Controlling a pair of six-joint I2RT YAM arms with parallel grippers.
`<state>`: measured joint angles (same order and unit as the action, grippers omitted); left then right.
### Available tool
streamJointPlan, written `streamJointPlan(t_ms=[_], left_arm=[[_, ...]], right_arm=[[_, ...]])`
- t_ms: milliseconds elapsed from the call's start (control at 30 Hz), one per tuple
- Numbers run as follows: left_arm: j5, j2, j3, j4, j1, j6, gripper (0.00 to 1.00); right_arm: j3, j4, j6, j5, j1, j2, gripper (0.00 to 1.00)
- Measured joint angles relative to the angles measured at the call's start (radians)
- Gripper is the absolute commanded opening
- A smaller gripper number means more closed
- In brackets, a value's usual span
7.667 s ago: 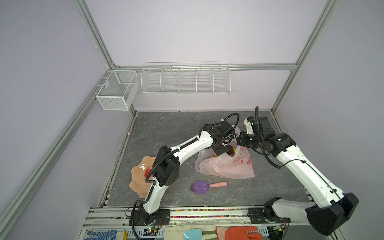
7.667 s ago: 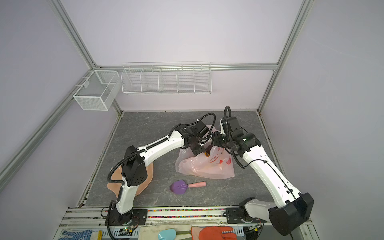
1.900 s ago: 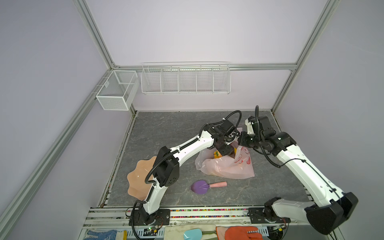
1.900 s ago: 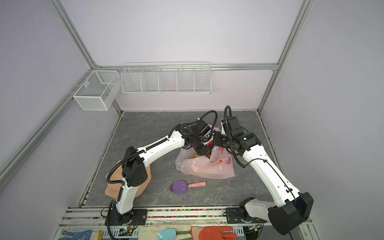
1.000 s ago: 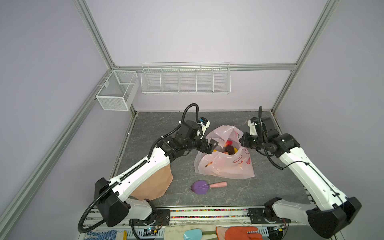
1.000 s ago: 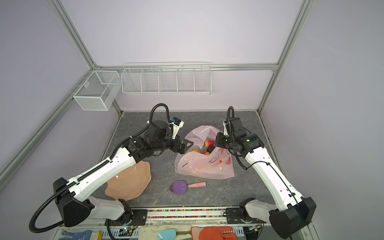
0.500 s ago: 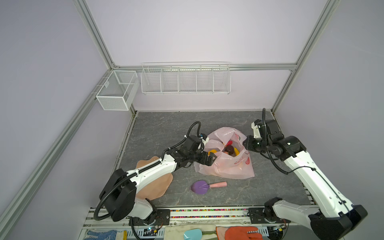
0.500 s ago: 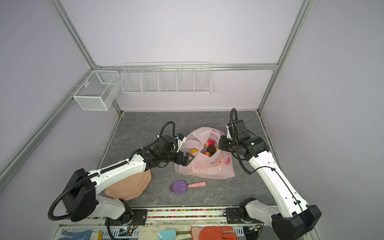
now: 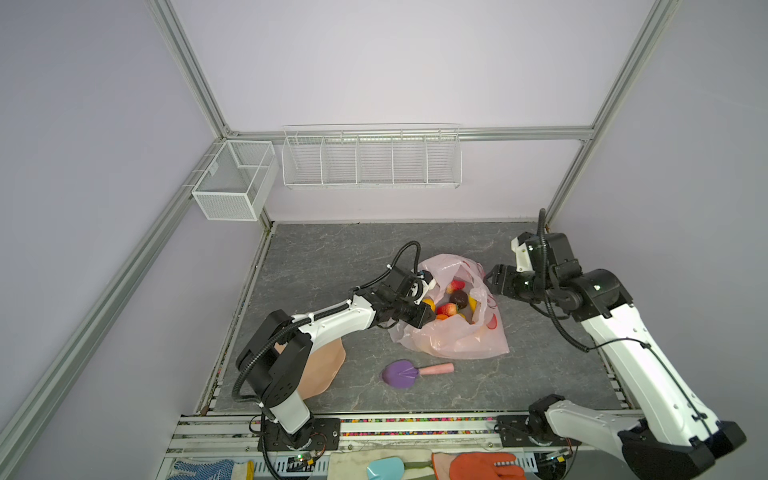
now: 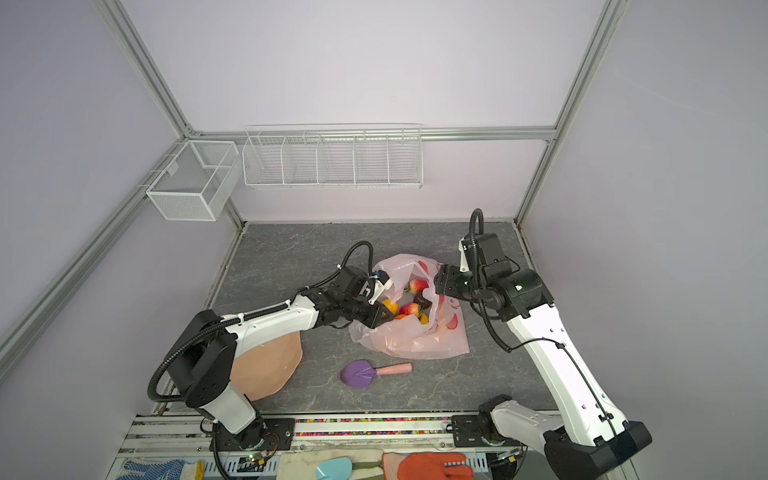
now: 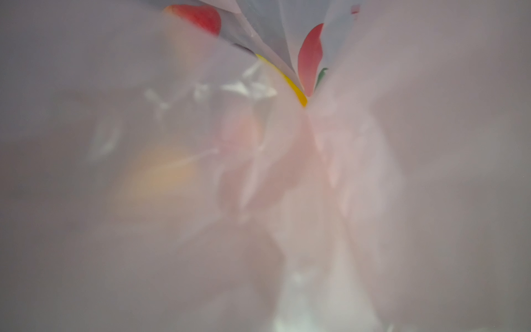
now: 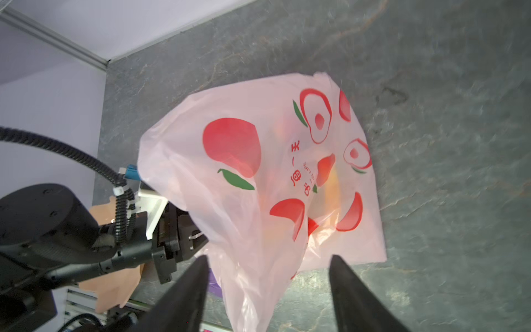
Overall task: Place the fruits into the plastic bag
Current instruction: 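Raise the left gripper out of the bag while the right gripper releases the bag edge, then grasp opposite edges of the pink bag's opening with both grippers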
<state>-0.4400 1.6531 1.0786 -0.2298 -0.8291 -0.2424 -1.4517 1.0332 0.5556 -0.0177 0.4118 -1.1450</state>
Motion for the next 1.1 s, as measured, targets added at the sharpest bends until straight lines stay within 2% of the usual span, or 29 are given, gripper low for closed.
streamJointPlan(t_ms=[167,400,600,833,1100], left_arm=[[-0.003,-0.086,-0.019,0.000,-0.032,-0.002,0.00],[0.049,-0.228,-0.088,0.001,-0.058,-0.024,0.00],[0.112,-0.271,-0.137,-0.001,-0.094,-0.047,0.00],[0.203,-0.354,-0.232,0.016,-0.099,-0.094,0.00],[0.215,-0.417,-0.239,0.035,-0.099,-0.106,0.00]], right_arm=[[-0.118,-0.017,0.065,0.108,0.030,0.000,0.80],[-0.138,-0.030,0.207,0.164,0.230,-0.138,0.77],[-0.095,-0.042,0.275,0.140,0.268,-0.240,0.74],[-0.064,-0.071,0.287,0.074,0.306,-0.292,0.73],[0.034,-0.210,0.289,0.021,0.313,-0.354,0.77]])
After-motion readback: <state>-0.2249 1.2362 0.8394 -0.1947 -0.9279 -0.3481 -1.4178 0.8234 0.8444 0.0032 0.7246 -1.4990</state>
